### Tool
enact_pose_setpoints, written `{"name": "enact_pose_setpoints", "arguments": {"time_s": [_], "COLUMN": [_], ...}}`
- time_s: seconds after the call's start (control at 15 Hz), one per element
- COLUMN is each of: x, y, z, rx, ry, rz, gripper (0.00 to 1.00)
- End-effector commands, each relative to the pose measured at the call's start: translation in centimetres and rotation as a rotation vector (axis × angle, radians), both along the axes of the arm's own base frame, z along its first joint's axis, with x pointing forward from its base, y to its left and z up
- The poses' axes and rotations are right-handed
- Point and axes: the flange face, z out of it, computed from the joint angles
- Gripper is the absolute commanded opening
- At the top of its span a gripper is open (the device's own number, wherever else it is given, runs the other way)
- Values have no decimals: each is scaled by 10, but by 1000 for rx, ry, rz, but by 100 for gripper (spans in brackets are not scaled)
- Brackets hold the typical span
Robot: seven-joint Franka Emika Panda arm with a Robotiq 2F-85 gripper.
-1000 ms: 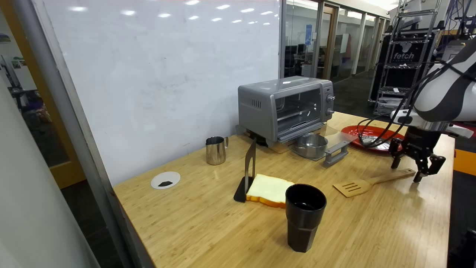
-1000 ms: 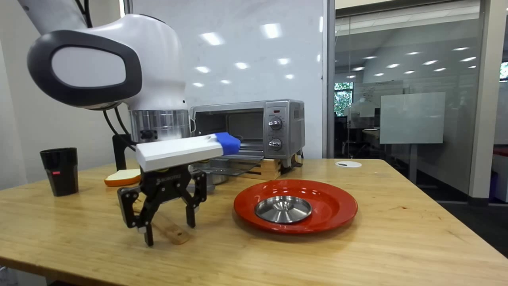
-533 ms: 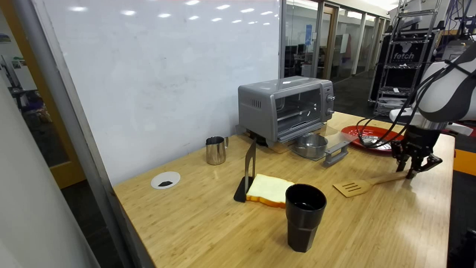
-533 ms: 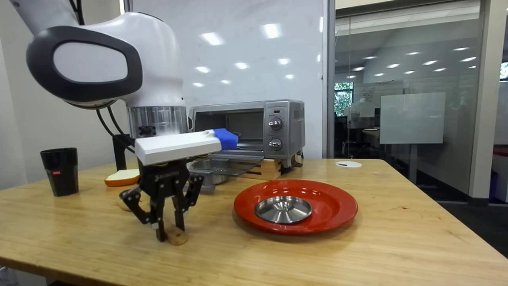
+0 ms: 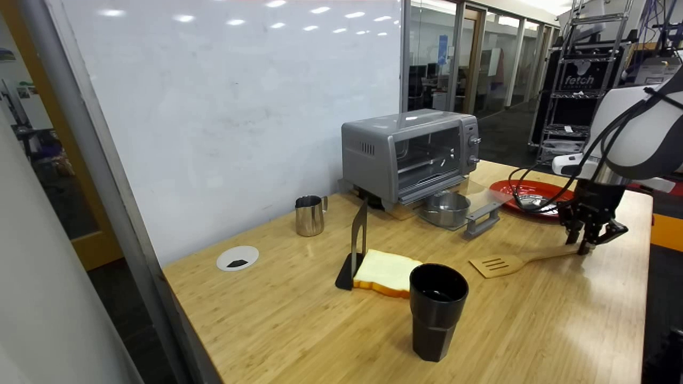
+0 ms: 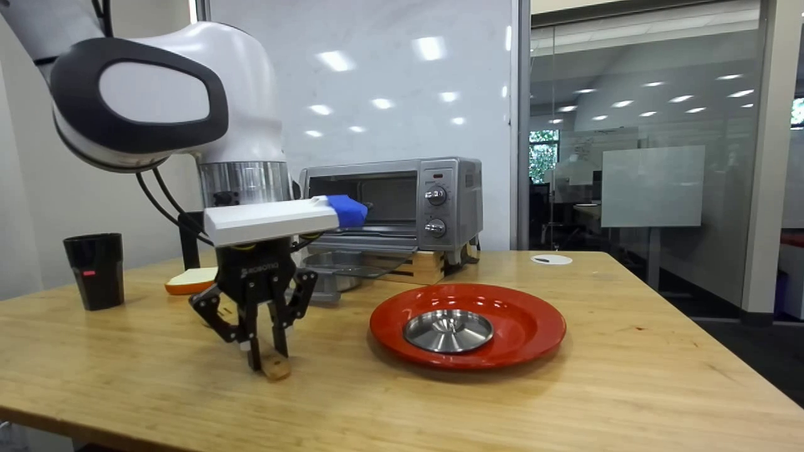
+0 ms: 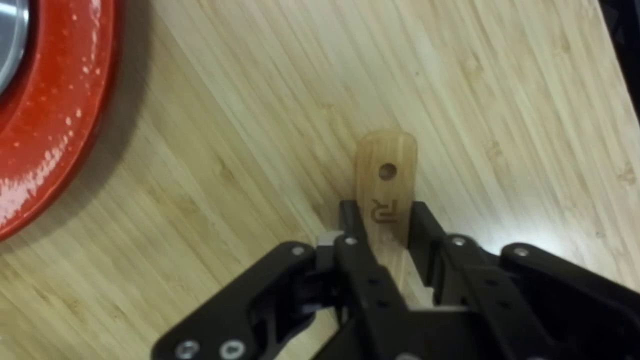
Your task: Use the wooden spatula to place the slice of bread in the mini oven then close the oven door
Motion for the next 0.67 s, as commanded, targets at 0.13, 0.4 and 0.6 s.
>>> {"name": "enact_pose_setpoints", "arguments": {"time_s": [0.13, 0.4, 0.6], "x": [12, 20, 22], "y": [49, 86, 101], "z": [48, 72, 74], "rx": [5, -23, -64], "ry": [-2, 34, 89], "rz": [-23, -30, -67], "gripper": [7, 7, 7]}}
